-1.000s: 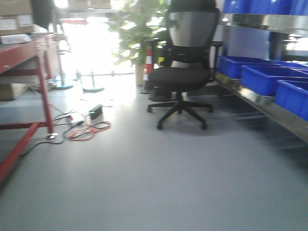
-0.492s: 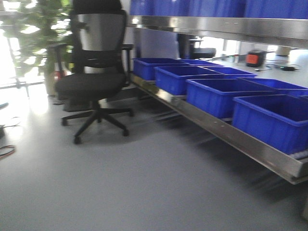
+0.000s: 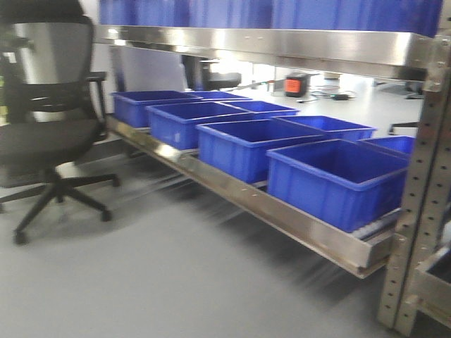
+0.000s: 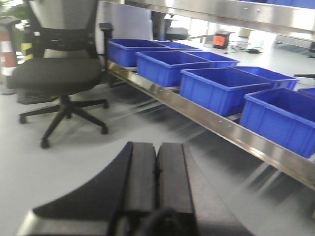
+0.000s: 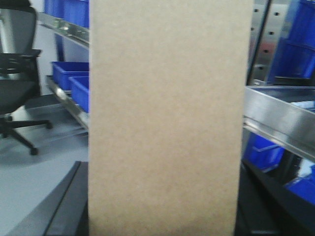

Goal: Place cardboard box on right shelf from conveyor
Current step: 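Turn and drive up to the steel shelf with blue bins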

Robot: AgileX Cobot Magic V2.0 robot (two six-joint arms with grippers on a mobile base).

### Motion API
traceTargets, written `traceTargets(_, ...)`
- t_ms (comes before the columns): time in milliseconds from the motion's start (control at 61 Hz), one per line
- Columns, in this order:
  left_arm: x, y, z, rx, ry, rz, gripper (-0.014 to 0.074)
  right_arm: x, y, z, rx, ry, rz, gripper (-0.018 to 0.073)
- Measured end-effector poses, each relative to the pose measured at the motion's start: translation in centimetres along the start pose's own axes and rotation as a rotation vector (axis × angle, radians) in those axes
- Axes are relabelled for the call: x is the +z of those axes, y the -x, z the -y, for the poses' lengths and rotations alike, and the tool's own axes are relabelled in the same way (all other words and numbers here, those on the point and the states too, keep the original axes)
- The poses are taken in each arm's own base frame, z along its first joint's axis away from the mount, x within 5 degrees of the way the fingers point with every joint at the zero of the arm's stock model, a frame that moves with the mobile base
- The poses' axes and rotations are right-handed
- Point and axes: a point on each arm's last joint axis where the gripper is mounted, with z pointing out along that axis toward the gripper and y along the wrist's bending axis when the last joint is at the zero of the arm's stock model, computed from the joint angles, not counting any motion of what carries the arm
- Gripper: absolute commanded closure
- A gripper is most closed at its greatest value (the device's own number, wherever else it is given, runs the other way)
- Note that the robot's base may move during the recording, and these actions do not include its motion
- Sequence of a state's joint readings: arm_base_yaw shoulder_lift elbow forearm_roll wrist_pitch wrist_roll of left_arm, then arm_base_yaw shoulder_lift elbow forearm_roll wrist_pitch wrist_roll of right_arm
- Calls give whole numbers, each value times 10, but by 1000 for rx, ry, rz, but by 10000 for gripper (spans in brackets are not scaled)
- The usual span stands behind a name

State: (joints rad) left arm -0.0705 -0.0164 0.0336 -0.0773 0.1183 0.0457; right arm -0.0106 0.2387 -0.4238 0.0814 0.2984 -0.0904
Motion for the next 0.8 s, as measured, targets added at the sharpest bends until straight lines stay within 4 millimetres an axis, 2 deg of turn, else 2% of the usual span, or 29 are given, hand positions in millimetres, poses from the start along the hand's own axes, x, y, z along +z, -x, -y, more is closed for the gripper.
traceTargets(803,0,0,0,0,0,0,712,0,0,0,0,0,0,551)
